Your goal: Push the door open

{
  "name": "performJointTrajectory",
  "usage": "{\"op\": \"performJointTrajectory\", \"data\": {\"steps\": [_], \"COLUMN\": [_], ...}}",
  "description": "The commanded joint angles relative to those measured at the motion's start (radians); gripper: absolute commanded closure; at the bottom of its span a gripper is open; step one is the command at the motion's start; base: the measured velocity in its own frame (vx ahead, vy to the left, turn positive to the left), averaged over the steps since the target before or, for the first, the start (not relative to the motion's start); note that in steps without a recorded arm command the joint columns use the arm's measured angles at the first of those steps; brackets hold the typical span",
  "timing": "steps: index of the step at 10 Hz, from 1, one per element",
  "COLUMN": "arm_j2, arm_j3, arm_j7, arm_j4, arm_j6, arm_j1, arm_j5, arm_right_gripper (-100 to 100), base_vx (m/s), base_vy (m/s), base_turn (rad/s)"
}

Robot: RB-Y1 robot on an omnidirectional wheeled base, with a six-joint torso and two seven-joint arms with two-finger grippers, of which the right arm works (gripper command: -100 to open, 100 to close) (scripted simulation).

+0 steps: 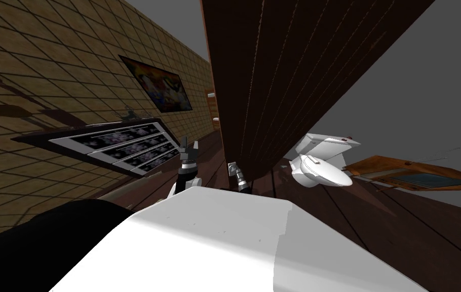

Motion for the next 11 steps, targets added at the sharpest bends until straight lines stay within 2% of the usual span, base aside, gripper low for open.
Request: {"op": "performJointTrajectory", "data": {"steps": [1, 2, 3, 7, 8, 9, 10, 11], "arm_j2": [-0.028, -0.038, -0.035, -0.054, -0.06, -0.063, -0.068, -0.07], "arm_j3": [-0.014, -0.022, -0.007, 0.008, 0.013, 0.016, 0.023, 0.026], "arm_j7": [0.0, 0.0, 0.018, 0.053, 0.066, 0.073, 0.088, 0.095], "arm_j4": [-0.002, -0.003, 0.019, 0.075, 0.097, 0.108, 0.133, 0.145], "arm_j6": [0.002, 0.003, -0.005, -0.009, -0.01, -0.011, -0.012, -0.013], "arm_j1": [-0.002, -0.003, -0.025, -0.093, -0.119, -0.132, -0.161, -0.176], "arm_j5": [-0.007, -0.011, -0.037, -0.11, -0.138, -0.152, -0.184, -0.2], "arm_right_gripper": [100, 100, -100, -100, -100, -100, -100, -100], "base_vx": [0.138, 0.178, 0.05, -0.046, -0.054, -0.047, -0.039, -0.04], "base_vy": [0.026, 0.08, 0.007, -0.096, -0.088, -0.071, -0.062, -0.062], "base_turn": [-0.113, -0.08, -0.062, -0.038, -0.052, -0.042, -0.052, -0.045]}}
